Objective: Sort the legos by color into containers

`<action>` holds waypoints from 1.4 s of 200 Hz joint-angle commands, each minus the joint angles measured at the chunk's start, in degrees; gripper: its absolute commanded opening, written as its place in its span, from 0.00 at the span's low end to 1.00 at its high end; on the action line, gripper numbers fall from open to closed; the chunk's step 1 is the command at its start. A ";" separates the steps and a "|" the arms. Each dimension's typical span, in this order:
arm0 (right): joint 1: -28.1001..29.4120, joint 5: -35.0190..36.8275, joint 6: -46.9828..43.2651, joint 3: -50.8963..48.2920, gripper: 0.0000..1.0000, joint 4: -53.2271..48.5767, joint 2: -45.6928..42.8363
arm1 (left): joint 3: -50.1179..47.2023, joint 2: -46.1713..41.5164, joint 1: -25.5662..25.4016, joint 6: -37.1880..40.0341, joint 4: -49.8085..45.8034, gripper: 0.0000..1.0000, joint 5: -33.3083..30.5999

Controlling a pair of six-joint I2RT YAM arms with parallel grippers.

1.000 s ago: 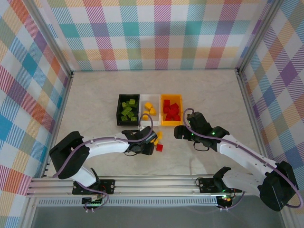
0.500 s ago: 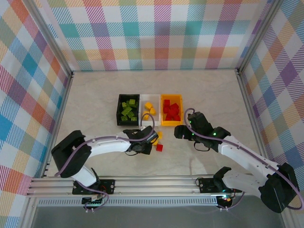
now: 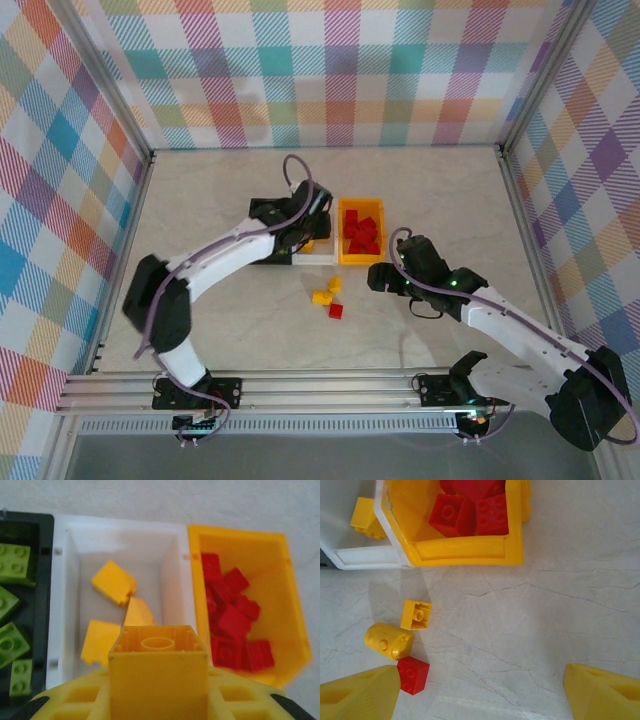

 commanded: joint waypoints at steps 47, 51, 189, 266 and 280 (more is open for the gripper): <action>-0.34 -3.21 -1.94 1.00 0.85 -1.04 -0.13 | 14.09 13.36 2.13 -0.91 -6.39 0.53 -3.54; -0.34 -3.43 -1.93 1.04 0.85 -0.89 -0.21 | 14.32 13.54 2.16 -0.97 -6.34 0.54 -3.15; 12.04 0.16 10.62 9.74 0.79 12.67 23.82 | -21.99 -32.35 0.52 -4.95 0.59 1.00 5.49; 12.23 3.50 16.04 19.39 0.63 6.89 38.81 | -39.67 -47.34 0.52 -7.37 -5.06 1.00 1.37; 12.47 3.59 16.06 20.42 0.61 5.42 40.56 | -41.37 -48.99 0.52 -7.99 -5.25 1.00 1.19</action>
